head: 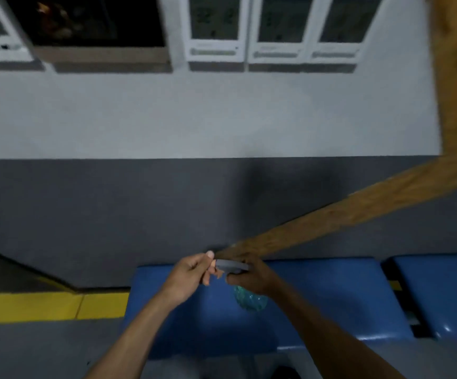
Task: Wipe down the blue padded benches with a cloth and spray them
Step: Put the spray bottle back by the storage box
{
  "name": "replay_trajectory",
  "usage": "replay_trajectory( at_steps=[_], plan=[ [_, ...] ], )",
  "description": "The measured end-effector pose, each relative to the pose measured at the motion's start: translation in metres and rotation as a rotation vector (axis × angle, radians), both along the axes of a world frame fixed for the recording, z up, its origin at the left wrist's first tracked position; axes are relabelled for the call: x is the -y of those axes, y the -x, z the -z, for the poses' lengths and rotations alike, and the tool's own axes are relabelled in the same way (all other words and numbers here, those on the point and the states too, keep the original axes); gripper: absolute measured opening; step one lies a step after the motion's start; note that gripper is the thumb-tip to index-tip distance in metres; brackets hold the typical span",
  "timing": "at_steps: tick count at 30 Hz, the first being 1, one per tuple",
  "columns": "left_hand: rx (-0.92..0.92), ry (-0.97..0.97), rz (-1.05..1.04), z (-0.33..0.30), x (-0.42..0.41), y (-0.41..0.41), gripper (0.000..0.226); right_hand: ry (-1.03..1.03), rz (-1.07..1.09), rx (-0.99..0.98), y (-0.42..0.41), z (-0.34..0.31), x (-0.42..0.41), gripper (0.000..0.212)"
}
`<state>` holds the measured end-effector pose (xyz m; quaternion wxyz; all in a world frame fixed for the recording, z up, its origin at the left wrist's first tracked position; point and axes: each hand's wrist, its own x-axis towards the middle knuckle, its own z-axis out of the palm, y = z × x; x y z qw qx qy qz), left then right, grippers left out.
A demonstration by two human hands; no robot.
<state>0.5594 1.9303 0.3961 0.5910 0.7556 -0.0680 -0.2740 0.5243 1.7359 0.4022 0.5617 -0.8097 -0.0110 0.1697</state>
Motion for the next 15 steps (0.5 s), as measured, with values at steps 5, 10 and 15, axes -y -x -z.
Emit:
replay_trajectory(
  at_steps=[5, 10, 15],
  plan=[
    [-0.030, 0.039, 0.226, -0.029, 0.129, 0.012, 0.048, -0.028, 0.164, -0.039, 0.052, -0.029, 0.115, 0.044],
    [-0.012, 0.084, 0.454, -0.046, 0.293, 0.044, 0.045, -0.031, 0.328, -0.040, 0.115, -0.042, 0.266, 0.047],
    [0.110, 0.157, 0.653, -0.062, 0.453, 0.087, 0.043, -0.028, 0.507, -0.012, 0.181, -0.059, 0.406, 0.043]
  ],
)
